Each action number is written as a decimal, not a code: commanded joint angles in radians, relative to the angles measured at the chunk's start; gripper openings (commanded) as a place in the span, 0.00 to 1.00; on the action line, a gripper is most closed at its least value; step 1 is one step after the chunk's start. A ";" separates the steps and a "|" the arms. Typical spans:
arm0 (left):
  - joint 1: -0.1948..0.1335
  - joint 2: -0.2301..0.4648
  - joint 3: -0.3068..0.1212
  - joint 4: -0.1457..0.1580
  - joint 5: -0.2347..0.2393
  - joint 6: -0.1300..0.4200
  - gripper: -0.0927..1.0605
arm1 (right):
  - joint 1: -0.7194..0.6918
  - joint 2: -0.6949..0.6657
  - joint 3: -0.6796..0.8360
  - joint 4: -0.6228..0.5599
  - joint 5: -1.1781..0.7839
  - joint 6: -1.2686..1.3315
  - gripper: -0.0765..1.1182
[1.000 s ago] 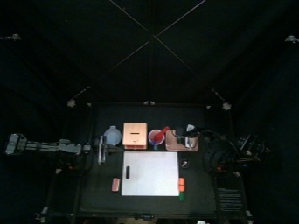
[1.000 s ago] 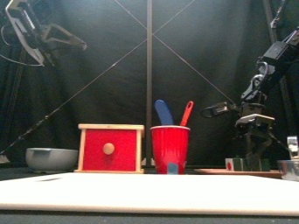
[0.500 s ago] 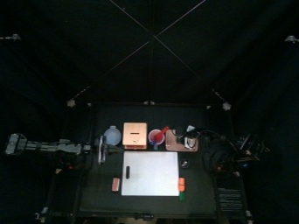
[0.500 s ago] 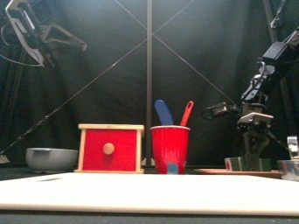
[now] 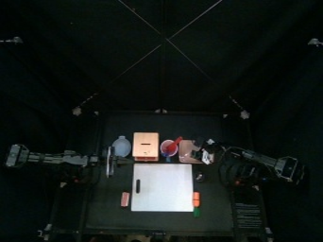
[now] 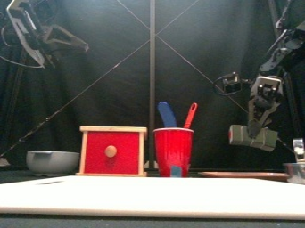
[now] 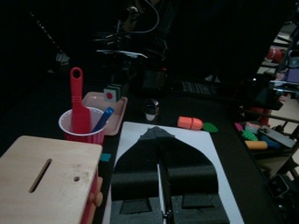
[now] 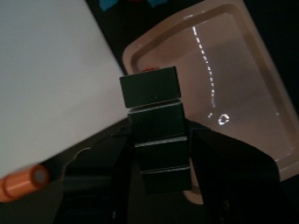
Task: Place sushi on board then cut the sushi with the knife then place the pieces on the plate
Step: Place the sushi on the board
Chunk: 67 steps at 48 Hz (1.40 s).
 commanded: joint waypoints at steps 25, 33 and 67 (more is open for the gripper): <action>0.035 0.051 -0.018 -0.064 -0.081 0.002 0.06 | 0.295 -0.072 0.014 -0.175 -0.193 0.799 0.53; 0.035 0.066 -0.026 -0.063 -0.083 0.005 0.06 | 0.394 -0.038 0.003 -0.270 -0.244 1.049 0.53; 0.038 0.067 0.003 -0.025 -0.061 0.006 0.06 | 0.669 0.321 -0.216 -0.640 -0.265 1.842 0.53</action>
